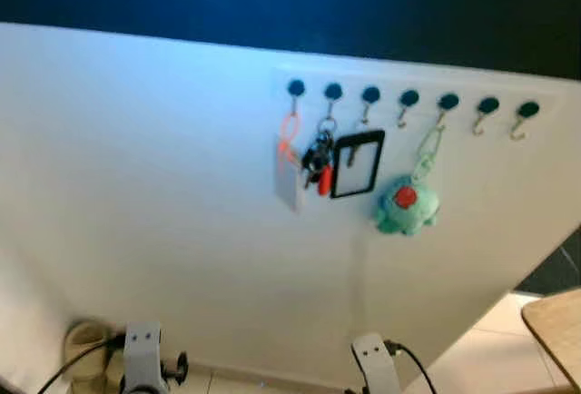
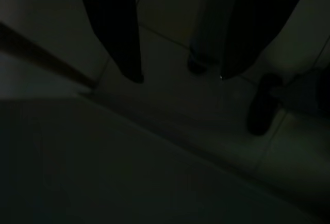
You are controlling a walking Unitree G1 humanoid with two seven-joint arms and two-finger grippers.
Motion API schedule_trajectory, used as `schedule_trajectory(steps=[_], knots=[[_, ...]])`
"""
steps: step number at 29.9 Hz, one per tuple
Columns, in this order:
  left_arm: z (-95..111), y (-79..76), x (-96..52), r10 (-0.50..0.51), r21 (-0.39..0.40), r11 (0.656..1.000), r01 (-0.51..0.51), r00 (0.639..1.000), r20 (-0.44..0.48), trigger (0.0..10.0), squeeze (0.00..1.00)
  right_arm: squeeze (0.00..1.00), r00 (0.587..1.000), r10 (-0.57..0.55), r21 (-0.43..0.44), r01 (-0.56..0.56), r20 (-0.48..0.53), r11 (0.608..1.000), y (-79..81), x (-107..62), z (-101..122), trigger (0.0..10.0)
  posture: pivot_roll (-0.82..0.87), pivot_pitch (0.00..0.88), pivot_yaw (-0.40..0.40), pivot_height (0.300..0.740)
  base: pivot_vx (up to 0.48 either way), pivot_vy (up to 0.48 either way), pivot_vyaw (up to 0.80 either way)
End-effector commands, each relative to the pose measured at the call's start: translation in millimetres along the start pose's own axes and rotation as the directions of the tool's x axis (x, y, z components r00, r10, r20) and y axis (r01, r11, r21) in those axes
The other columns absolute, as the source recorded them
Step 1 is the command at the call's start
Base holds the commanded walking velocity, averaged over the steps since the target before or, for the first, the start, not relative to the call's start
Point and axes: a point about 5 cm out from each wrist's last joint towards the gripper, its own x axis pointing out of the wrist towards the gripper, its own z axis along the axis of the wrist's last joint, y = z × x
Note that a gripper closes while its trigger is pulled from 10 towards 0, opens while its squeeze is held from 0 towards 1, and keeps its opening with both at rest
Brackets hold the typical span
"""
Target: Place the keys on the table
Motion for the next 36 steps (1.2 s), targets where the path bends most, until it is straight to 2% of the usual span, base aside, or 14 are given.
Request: schedule_trajectory(steps=[1,12,13,15,19,24,28,32,36], knots=[[-7,1.9,-2.5,0.002,0.010,1.000,-0.002,1.000,-0.031,10.0,0.00,0.00,1.000,-0.009,0.010,0.008,0.005,1.000,-2.1,-0.3,0,10.0,0.07,0.034,-0.047,0.740,-0.251,0.000,0.00],[-6,1.2,-2.0,-0.025,0.048,0.998,0.027,0.999,-0.033,10.0,0.00,0.00,1.000,-0.016,0.022,0.016,-0.012,1.000,-7.5,-3.4,-7,10.0,0.08,0.051,-0.041,0.740,-0.023,0.000,0.00],[-3,-0.3,-1.3,-0.032,0.077,0.996,0.033,0.999,-0.021,10.0,0.00,0.00,1.000,-0.017,0.021,0.018,-0.018,1.000,-8.8,-3.9,-9,10.0,0.08,0.055,-0.044,0.740,0.000,0.000,0.00],[-3,-1.1,-1.1,-0.035,0.080,0.996,0.037,0.999,-0.019,10.0,0.00,0.00,1.000,-0.018,0.021,0.018,-0.020,1.000,-9.4,-4.2,-10,10.0,0.08,0.055,-0.045,0.740,0.000,0.000,0.00],[-1,-7.4,-0.4,-0.058,0.099,0.993,0.058,0.998,-0.004,10.0,0.00,0.00,0.999,-0.019,0.016,0.019,-0.030,1.000,-11.1,-5.1,-12,10.0,0.08,0.064,-0.055,0.740,0.000,-0.480,0.00],[-8,-13.6,-3.5,-0.065,0.117,0.991,0.066,0.998,-0.016,10.0,0.00,0.00,0.999,-0.014,0.007,0.014,-0.041,1.000,-10.9,-5.9,-15,10.0,0.08,0.070,-0.059,0.740,0.000,-0.192,0.00],[-15,-10.8,-10.6,-0.036,0.180,0.983,0.032,0.999,0.022,10.0,0.00,0.00,0.999,-0.007,0.002,0.007,-0.039,1.000,-7.3,-5.9,-16,10.0,0.07,0.076,-0.058,0.740,0.000,0.000,0.00],[-19,-7.6,-14.0,-0.028,0.168,0.986,0.023,0.999,0.023,10.0,0.00,0.00,0.999,-0.003,-0.007,0.003,-0.034,1.000,-5.9,-6.0,-16,10.0,0.07,0.079,-0.060,0.740,0.000,0.000,0.00],[-18,-2.0,-15.9,-0.011,0.130,0.991,0.005,0.999,0.045,10.0,0.00,0.00,1.000,0.011,-0.068,-0.009,0.018,0.998,-5.5,-6.1,-11,10.0,0.07,0.079,-0.065,0.740,0.000,0.000,0.00]])
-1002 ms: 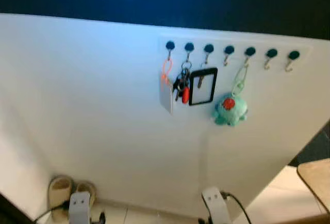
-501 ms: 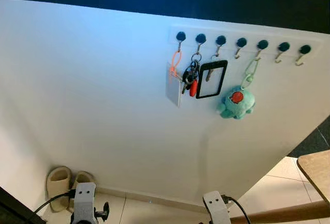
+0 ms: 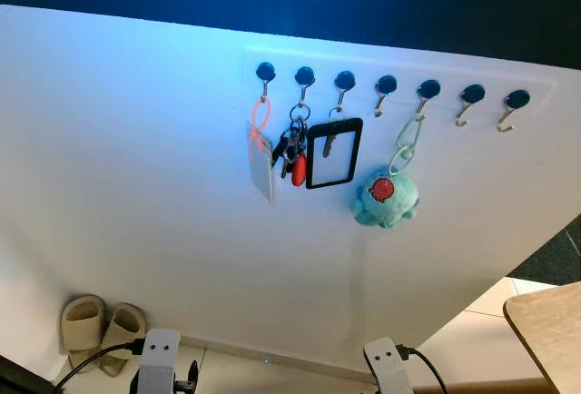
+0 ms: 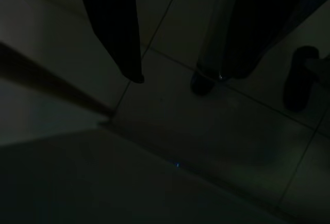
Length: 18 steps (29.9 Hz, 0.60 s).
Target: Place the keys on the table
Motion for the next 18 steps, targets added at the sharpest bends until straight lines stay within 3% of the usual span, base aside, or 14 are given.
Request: schedule_trajectory(steps=[1,4,5,6,9,11,12,13,14,15,17,18], knots=[[1,5.5,-3.4,0.013,-0.039,0.999,-0.011,0.999,0.038,10.0,0.00,0.00,0.998,0.013,-0.029,-0.012,0.056,1.000,3.0,-0.6,4,10.0,0.06,0.079,-0.066,0.740,0.000,0.000,0.00],[16,5.1,-4.5,-0.036,-0.048,0.998,0.045,0.985,0.170,10.0,0.00,0.00,0.975,0.026,-0.080,-0.008,0.221,0.997,1.0,-0.8,27,10.0,0.06,0.079,-0.065,0.740,0.000,0.000,0.00],[23,0.9,-6.3,-0.096,-0.008,0.995,0.100,0.971,0.220,10.0,0.00,0.00,0.948,0.015,-0.128,0.027,0.318,0.991,-3.0,-3.5,40,10.0,0.07,0.076,-0.064,0.740,0.000,0.000,0.00],[23,0.9,-6.3,-0.096,-0.008,0.995,0.100,0.971,0.220,10.0,0.00,0.00,0.948,0.015,-0.128,0.027,0.318,0.991,-3.0,-3.5,40,10.0,0.07,0.076,-0.064,0.740,0.000,0.000,0.00],[33,-9.6,-12.1,-0.227,0.111,0.973,0.203,0.929,0.293,10.0,0.00,0.00,0.866,-0.013,-0.190,0.124,0.500,0.974,-10.5,-12.7,63,10.0,0.07,0.075,-0.063,0.740,0.000,0.000,0.00],[44,-17.6,-19.8,-0.352,0.244,0.929,0.278,0.868,0.350,10.0,0.00,0.00,0.755,-0.076,-0.157,0.233,0.651,0.960,-22.0,-27.3,82,10.0,0.07,0.073,-0.059,0.740,0.000,0.000,0.00],[44,-17.6,-19.8,-0.352,0.244,0.929,0.278,0.868,0.350,10.0,0.00,0.00,0.755,-0.076,-0.157,0.233,0.651,0.960,-22.0,-27.3,82,10.0,0.07,0.073,-0.059,0.740,0.000,0.000,0.00],[59,-22.4,-27.2,-0.423,0.307,0.898,0.315,0.808,0.409,10.0,0.00,0.00,0.631,-0.135,-0.095,0.317,0.764,0.944,-32.0,-44.3,99,10.0,0.06,0.073,-0.055,0.740,0.000,0.000,0.00],[64,-23.0,-28.9,-0.432,0.312,0.895,0.318,0.794,0.427,10.0,0.00,0.00,0.597,-0.149,-0.076,0.335,0.788,0.939,-34.4,-49.2,104,10.0,0.06,0.073,-0.055,0.740,0.000,0.000,0.00],[64,-23.0,-28.9,-0.432,0.312,0.895,0.318,0.794,0.427,10.0,0.00,0.00,0.597,-0.149,-0.076,0.335,0.788,0.939,-34.4,-49.2,104,10.0,0.06,0.073,-0.055,0.740,0.000,0.000,0.00],[91,-26.5,-35.5,-0.458,0.294,0.888,0.352,0.726,0.513,10.0,0.00,0.00,0.475,-0.175,-0.003,0.349,0.862,0.937,-36.5,-66.6,124,10.0,0.05,0.072,-0.043,0.740,0.000,0.000,0.00],[91,-26.5,-35.5,-0.458,0.294,0.888,0.352,0.726,0.513,10.0,0.00,0.00,0.475,-0.175,-0.003,0.349,0.862,0.937,-36.5,-66.6,124,10.0,0.05,0.072,-0.043,0.740,0.000,0.000,0.00]])
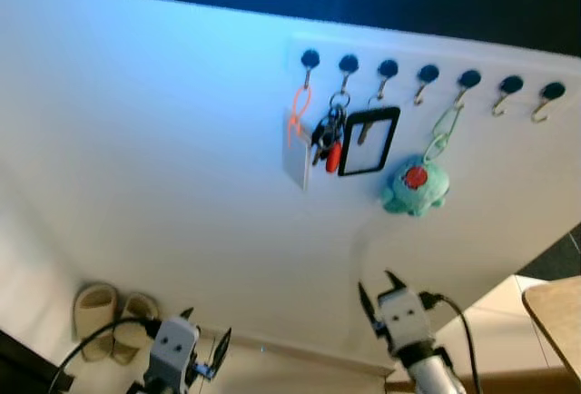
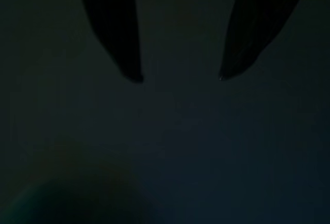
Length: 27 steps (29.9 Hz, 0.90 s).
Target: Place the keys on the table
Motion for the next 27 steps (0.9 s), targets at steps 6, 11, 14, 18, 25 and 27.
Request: schedule_trajectory(steps=[6,11,14,18,25,27], knots=[[44,-7.6,16.1,-0.109,-0.022,0.993,0.114,0.980,0.169,10.0,0.00,0.00,0.988,-0.008,0.033,0.002,0.155,0.999,1.3,2.1,31,10.0,0.04,0.068,-0.043,0.740,0.000,0.000,0.00],[78,-19.0,29.3,-0.217,0.010,0.975,0.222,0.941,0.259,10.0,0.00,0.00,0.966,0.027,0.044,-0.039,0.255,0.998,9.1,1.9,56,10.0,0.04,0.066,-0.049,0.740,0.000,0.000,0.00],[85,-21.8,31.2,-0.239,0.011,0.969,0.245,0.933,0.271,10.0,0.00,0.00,0.960,0.029,0.048,-0.045,0.280,0.998,9.5,3.3,65,10.0,0.04,0.066,-0.049,0.740,0.000,0.000,0.00],[98,-27.6,33.1,-0.276,0.013,0.958,0.285,0.916,0.292,10.0,0.00,0.00,0.941,-0.017,0.063,-0.005,0.337,0.998,2.0,10.3,87,10.0,0.04,0.070,-0.049,0.740,0.000,0.000,0.00],[116,-28.9,37.2,-0.271,0.022,0.960,0.280,0.901,0.339,10.0,0.00,1.00,0.921,-0.062,0.066,0.039,0.384,0.997,-11.6,7.1,108,10.0,0.02,0.071,-0.036,0.740,0.000,0.000,0.00],[120,-28.7,38.6,-0.272,0.022,0.959,0.283,0.897,0.348,10.0,0.00,1.00,0.921,-0.092,0.060,0.074,0.379,0.995,-15.7,7.7,110,10.0,0.02,0.073,-0.032,0.740,0.000,0.000,0.00]])
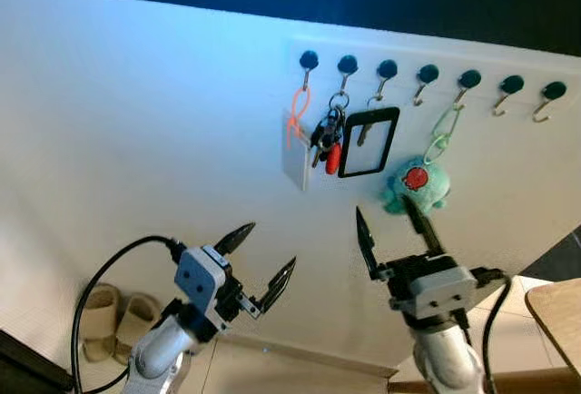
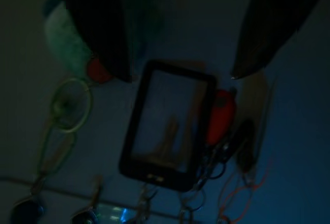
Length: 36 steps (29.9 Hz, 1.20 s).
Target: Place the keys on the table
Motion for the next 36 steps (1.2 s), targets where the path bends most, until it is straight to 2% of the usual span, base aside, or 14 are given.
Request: schedule_trajectory(steps=[1,3,5,6,12,18,25,26,27,32,33,34,35,36], knots=[[3,-1.5,1.6,-0.018,-0.006,1.000,0.018,1.000,-0.001,10.0,0.00,1.00,0.999,-0.051,-0.028,0.051,-0.013,0.998,-8.5,-0.4,2,10.0,0.02,0.073,-0.032,0.740,0.000,0.000,0.00],[4,-1.7,3.6,-0.026,-0.008,1.000,0.026,1.000,0.004,10.0,0.00,1.00,0.997,-0.071,-0.038,0.070,-0.021,0.997,-10.9,0.4,1,10.0,0.02,0.073,-0.028,0.740,0.000,0.000,0.00],[7,-2.2,6.2,-0.036,-0.011,0.999,0.036,0.999,0.006,10.0,0.00,0.96,0.995,-0.092,-0.052,0.090,-0.039,0.995,-14.1,1.6,1,10.0,0.02,0.073,-0.028,0.740,0.000,0.000,0.00],[6,-2.6,7.3,-0.039,-0.012,0.999,0.039,0.999,0.002,10.0,0.00,0.00,0.994,-0.100,-0.071,0.097,-0.051,0.993,-16.0,2.0,0,10.0,0.02,0.074,-0.029,0.740,0.000,0.000,0.00],[7,-5.7,10.9,-0.047,-0.021,0.999,0.047,0.999,-0.015,10.0,0.00,0.00,0.975,-0.203,-0.118,0.192,-0.089,0.974,-31.7,8.6,-1,10.0,0.02,0.075,-0.027,0.740,0.000,0.000,0.00],[7,-8.3,13.7,-0.054,-0.025,0.998,0.053,0.998,-0.014,10.0,0.00,0.00,0.966,-0.242,-0.114,0.231,-0.091,0.966,-37.1,15.2,-3,10.0,0.02,0.076,-0.029,0.740,0.000,0.000,0.00],[7,-9.8,15.7,-0.052,-0.034,0.998,0.051,0.999,-0.013,10.0,0.00,0.00,0.957,-0.255,-0.019,0.255,-0.140,0.967,-33.9,28.7,-14,10.0,0.03,0.078,-0.032,0.740,0.000,0.000,0.00],[8,-9.9,15.9,-0.052,-0.034,0.998,0.052,0.999,-0.013,10.0,0.00,0.84,0.956,-0.256,-0.009,0.258,-0.144,0.966,-33.4,29.5,-15,10.0,0.03,0.078,-0.034,0.740,0.000,0.000,0.00],[8,-10.0,16.0,-0.052,-0.034,0.998,0.052,0.999,-0.013,10.0,0.00,1.00,0.954,-0.259,0.001,0.262,-0.149,0.965,-33.0,30.3,-15,10.0,0.03,0.078,-0.034,0.740,0.000,0.000,0.00],[9,-10.0,16.0,-0.047,-0.032,0.998,0.047,0.999,-0.014,10.0,0.00,1.00,0.956,-0.241,0.026,0.249,-0.166,0.968,-29.9,32.3,-17,10.0,0.03,0.078,-0.038,0.740,0.000,0.000,0.00],[9,-10.2,15.8,-0.045,-0.032,0.998,0.045,0.999,-0.014,10.0,0.00,0.71,0.959,-0.225,0.032,0.234,-0.171,0.972,-27.7,32.6,-18,10.0,0.03,0.080,-0.039,0.740,0.000,0.000,0.00],[9,-10.2,15.8,-0.045,-0.032,0.998,0.045,0.999,-0.014,10.0,0.00,0.71,0.959,-0.225,0.032,0.234,-0.171,0.972,-27.7,32.6,-18,10.0,0.03,0.080,-0.039,0.740,0.000,0.000,0.00],[9,-10.3,15.6,-0.044,-0.032,0.999,0.044,0.999,-0.014,10.0,0.00,0.55,0.961,-0.213,0.037,0.223,-0.175,0.974,-26.0,32.7,-18,10.0,0.03,0.080,-0.039,0.740,0.000,0.000,0.00],[10,-10.7,15.6,-0.045,-0.033,0.998,0.044,0.999,-0.011,10.0,0.00,0.00,0.962,-0.206,0.043,0.217,-0.181,0.975,-24.7,31.6,-19,10.0,0.03,0.081,-0.040,0.740,0.000,0.000,0.00]])
